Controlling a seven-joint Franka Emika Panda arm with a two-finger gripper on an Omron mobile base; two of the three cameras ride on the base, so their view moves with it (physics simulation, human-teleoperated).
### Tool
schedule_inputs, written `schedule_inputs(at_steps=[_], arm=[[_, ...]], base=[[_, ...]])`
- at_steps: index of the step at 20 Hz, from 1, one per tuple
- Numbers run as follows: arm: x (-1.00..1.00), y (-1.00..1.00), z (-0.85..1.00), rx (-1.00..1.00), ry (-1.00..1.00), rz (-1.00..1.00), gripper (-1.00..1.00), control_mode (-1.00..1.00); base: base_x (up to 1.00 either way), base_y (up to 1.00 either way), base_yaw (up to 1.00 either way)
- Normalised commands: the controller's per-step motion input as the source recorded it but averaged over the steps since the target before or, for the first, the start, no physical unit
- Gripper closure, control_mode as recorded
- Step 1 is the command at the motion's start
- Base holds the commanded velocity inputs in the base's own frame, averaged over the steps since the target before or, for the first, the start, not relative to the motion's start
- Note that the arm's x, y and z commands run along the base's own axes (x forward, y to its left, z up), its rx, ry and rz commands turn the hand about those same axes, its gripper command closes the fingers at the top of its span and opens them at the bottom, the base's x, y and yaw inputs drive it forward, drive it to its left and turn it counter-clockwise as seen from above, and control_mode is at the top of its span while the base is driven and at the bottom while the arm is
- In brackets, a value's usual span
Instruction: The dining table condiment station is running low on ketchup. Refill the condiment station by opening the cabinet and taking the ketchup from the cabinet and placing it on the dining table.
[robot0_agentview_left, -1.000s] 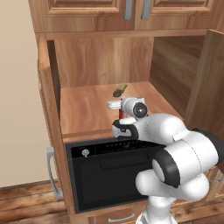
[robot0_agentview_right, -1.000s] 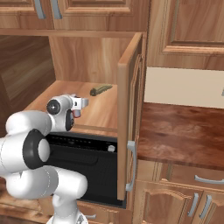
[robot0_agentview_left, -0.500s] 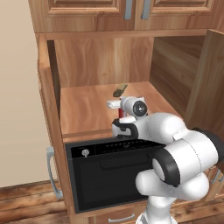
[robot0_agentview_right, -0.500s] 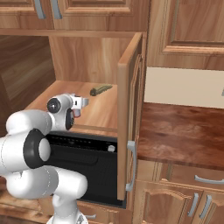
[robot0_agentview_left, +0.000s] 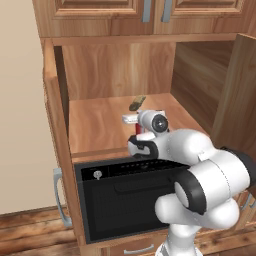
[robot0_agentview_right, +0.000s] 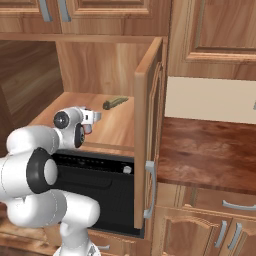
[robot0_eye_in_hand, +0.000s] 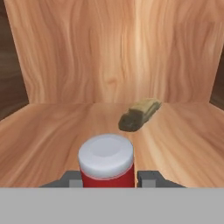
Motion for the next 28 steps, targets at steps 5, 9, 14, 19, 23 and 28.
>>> schedule_inputs(at_steps=[5, 9, 14, 19, 23, 28], arm=[[-0.22, 0.01, 0.00, 0.00, 0.00, 0.00, 1.00, -1.00], [-0.64, 0.15, 0.04, 0.00, -0.05, 0.02, 1.00, -1.00], [-0.75, 0.43, 0.42, 0.00, -0.01, 0.05, 1.00, -1.00], [-0.34, 0.36, 0.94, 0.00, 0.05, 0.02, 1.00, -1.00], [-0.29, 0.14, 1.00, 0.00, 0.15, 0.00, 1.00, -1.00], [-0.52, -0.11, 0.63, 0.00, 0.05, 0.01, 1.00, -1.00]], base=[[0.00, 0.00, 0.00], [0.00, 0.00, 0.00], [0.00, 0.00, 0.00], [0.00, 0.00, 0.00], [0.00, 0.00, 0.00], [0.00, 0.00, 0.00]])
